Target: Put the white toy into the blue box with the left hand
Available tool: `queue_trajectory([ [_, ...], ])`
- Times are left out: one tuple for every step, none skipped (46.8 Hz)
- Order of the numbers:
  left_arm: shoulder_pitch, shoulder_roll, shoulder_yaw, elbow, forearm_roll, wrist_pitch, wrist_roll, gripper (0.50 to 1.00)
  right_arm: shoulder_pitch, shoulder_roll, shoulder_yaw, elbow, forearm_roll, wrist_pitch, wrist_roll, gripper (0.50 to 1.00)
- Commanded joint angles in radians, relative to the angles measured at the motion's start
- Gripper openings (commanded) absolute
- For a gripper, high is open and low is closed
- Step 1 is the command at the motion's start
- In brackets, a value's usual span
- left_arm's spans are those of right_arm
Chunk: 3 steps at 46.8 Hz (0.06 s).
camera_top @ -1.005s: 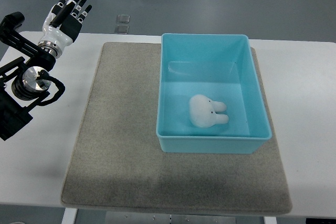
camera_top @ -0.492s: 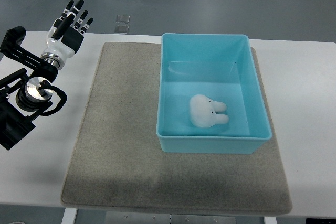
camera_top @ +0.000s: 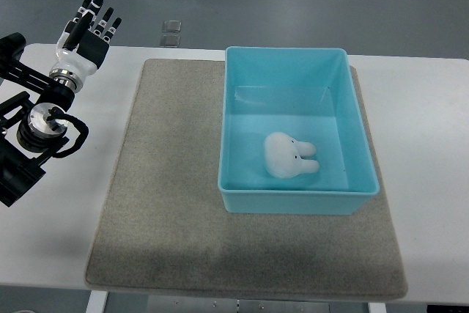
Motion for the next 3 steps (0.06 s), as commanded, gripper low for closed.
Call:
queue_trajectory([
  [0.000,0.000,0.000,0.000,0.000,0.000,-0.001,1.000,0.000,0.000,0.000,-0.001,0.001,-0.002,0.000,0.936],
  [0.000,0.000,0.000,0.000,0.000,0.000,-0.001,1.000,0.000,0.000,0.000,-0.001,0.001,-0.003,0.000,0.936],
  [0.000,0.000,0.000,0.000,0.000,0.000,-0.001,1.000,0.000,0.000,0.000,-0.001,-0.002,-0.005,0.000,0.936],
])
